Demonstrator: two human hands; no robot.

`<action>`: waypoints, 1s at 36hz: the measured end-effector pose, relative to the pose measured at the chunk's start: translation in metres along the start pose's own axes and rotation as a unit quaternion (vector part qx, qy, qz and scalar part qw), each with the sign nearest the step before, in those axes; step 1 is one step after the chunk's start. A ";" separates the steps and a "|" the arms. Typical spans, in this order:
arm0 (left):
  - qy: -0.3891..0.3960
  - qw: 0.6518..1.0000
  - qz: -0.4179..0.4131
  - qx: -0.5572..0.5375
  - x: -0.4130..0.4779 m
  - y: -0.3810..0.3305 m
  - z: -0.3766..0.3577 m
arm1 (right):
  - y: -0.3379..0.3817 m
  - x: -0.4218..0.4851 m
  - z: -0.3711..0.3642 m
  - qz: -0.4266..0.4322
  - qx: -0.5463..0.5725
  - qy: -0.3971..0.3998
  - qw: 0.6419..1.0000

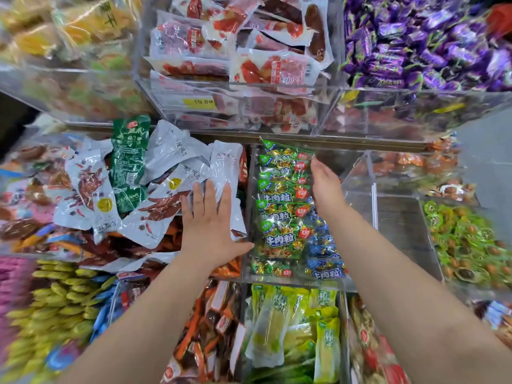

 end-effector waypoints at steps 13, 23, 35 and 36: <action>0.000 1.000 -0.001 -0.001 -0.001 -0.001 0.002 | -0.008 -0.022 0.052 -0.051 0.068 -0.060 0.995; -0.028 0.992 -0.004 -0.122 -0.009 0.000 0.022 | -0.068 -0.137 0.092 -0.049 0.120 -0.081 0.988; 0.105 0.902 -0.332 -0.256 -0.138 -0.130 -0.010 | -0.164 -0.298 0.112 -0.103 0.217 -0.237 0.942; 0.143 0.896 -0.334 -0.256 -0.149 -0.137 -0.029 | -0.181 -0.317 0.112 -0.123 0.219 -0.252 0.935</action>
Point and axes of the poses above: each hand's wrist, its own x-axis towards the middle knuckle, its own z-axis out of the back of the hand, y = z × x, the point moved 10 cm from there along x, towards the middle knuckle, and after that the axes turned 5 degrees about y, right-handed, at the moved point
